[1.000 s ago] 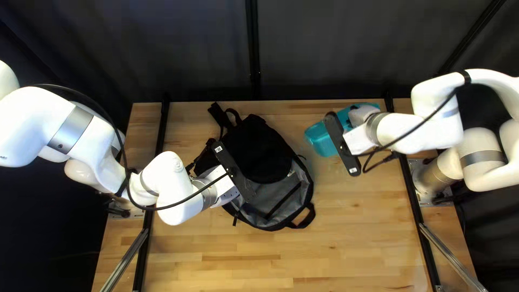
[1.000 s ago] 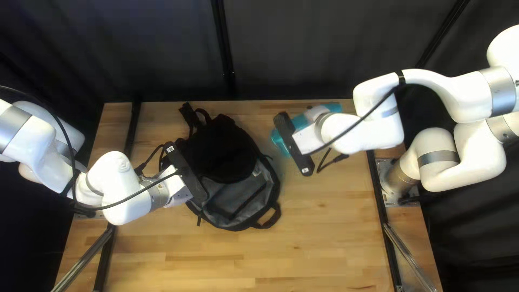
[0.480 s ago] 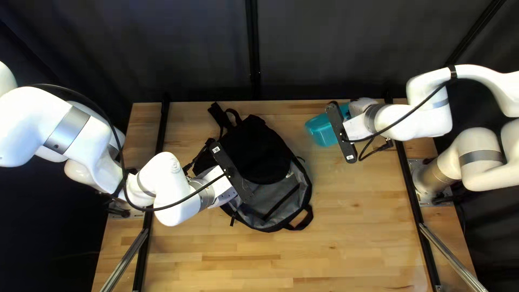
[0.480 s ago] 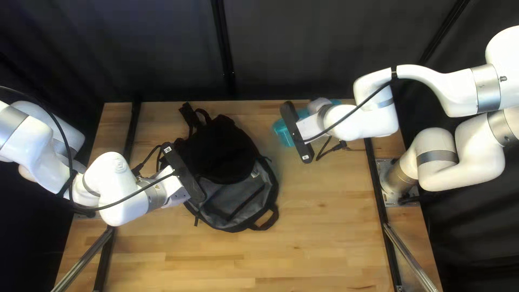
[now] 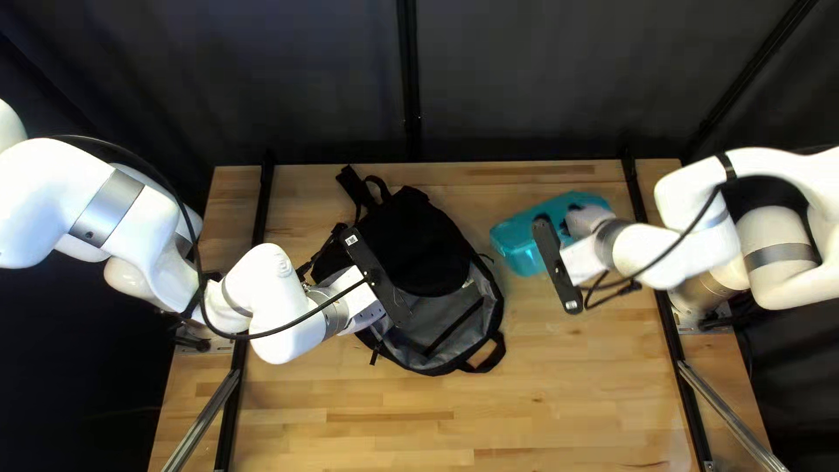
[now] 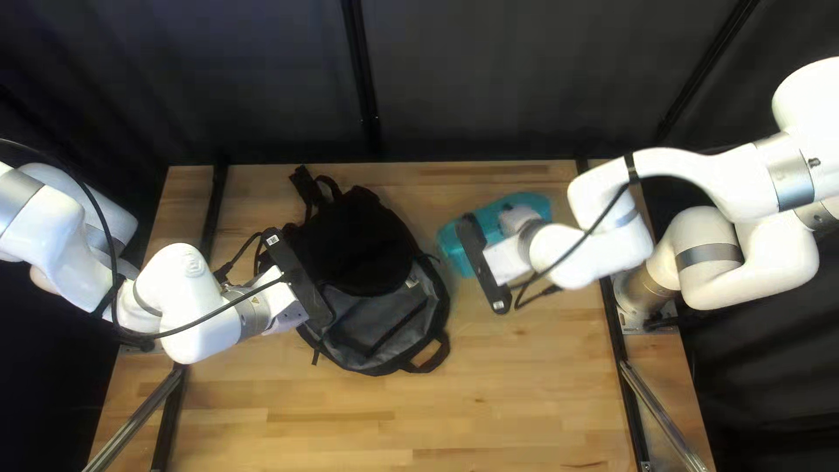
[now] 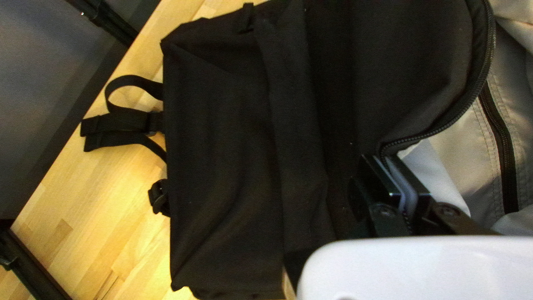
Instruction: Remove a lunch box from a kids backpack
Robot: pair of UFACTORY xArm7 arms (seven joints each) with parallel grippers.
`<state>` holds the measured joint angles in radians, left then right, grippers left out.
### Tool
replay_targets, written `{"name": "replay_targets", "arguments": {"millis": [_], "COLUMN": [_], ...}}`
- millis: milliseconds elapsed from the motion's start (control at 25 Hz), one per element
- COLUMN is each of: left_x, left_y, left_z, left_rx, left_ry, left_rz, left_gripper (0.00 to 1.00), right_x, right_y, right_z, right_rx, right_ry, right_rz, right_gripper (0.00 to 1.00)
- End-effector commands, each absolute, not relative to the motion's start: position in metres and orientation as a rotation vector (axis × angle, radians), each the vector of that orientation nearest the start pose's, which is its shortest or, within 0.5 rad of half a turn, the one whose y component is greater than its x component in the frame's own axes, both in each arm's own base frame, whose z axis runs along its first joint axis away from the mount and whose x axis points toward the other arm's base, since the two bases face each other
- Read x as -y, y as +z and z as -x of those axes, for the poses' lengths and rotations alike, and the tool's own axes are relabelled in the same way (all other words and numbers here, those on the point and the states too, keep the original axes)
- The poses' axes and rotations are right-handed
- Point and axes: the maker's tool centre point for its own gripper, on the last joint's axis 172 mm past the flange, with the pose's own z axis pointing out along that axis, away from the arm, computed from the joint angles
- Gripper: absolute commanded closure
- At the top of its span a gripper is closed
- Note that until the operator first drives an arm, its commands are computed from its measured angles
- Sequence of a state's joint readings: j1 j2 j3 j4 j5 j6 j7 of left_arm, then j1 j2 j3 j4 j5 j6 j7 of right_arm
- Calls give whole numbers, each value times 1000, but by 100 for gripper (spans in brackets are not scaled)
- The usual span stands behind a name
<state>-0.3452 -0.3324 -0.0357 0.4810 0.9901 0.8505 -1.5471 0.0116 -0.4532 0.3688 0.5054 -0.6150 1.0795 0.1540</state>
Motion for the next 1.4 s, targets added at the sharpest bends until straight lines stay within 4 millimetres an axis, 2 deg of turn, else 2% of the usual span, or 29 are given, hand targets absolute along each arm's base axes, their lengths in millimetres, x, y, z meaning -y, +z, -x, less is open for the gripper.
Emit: {"name": "replay_targets", "arguments": {"millis": [40,280,560,1080,1400], "left_x": [17,19,18,17,18], "left_y": [162,162,164,165,165], "left_z": [-391,-392,-393,-392,-392], "left_rx": [600,597,594,588,586], "left_ry": [-781,-785,-785,-782,-780], "left_rz": [2514,2515,2512,2511,2512], "left_gripper": [100,100,100,100,100], "right_x": [-12,-27,-27,-18,-15], "right_y": [170,146,138,114,107], "right_z": [-327,-310,-295,-301,-303], "right_rx": [-661,-667,-642,-644,-642], "right_ry": [-7,-6,0,19,31], "right_rz": [-2363,-2389,-2409,-2448,-2468], "right_gripper": [100,100,100,100,100]}}
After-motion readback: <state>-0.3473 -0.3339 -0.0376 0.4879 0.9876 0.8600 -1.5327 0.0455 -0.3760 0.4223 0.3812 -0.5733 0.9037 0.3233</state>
